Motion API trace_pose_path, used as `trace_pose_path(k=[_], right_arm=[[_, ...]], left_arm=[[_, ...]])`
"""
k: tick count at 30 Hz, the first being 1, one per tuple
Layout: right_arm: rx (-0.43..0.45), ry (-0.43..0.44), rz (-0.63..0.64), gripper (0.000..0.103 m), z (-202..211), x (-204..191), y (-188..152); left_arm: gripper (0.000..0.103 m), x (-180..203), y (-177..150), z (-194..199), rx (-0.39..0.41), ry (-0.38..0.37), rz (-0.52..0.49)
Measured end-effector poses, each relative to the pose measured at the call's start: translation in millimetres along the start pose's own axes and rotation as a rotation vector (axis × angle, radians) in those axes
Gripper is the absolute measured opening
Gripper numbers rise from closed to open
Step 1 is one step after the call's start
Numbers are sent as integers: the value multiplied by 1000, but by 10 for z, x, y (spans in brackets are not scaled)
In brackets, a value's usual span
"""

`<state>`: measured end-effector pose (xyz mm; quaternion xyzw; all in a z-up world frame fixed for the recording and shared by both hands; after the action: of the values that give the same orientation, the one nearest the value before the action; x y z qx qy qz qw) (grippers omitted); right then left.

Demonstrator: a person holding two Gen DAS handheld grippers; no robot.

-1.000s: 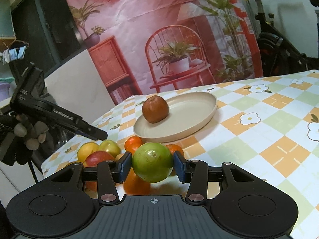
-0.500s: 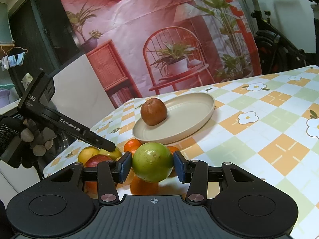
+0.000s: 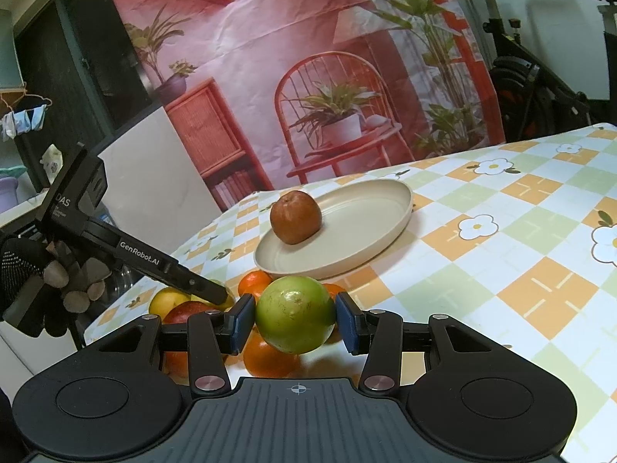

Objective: Organize fruits
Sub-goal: 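Lift the green apple with the right gripper while the left gripper grasps another green apple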

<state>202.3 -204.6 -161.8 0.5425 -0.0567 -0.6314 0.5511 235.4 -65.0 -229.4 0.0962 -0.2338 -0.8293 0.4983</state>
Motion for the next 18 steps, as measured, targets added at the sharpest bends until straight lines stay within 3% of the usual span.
trace_pose_path(k=[18], right_arm=[[-6,-8,-78,42,-12,93,49]], left_arm=[[50,-39,162,334,103,31,-10]])
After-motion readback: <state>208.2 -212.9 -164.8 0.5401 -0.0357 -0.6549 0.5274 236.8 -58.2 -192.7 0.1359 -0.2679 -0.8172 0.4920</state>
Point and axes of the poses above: each gripper's, at about its wrist camera, not at the fingertips, and z roughly against the way its jaws point, x to its right, y to its top, the point moved 10 cm from there along -z, roughly the way its jaws point, and after that the axes turned 12 degrees about -z, right-handed, at the moved point
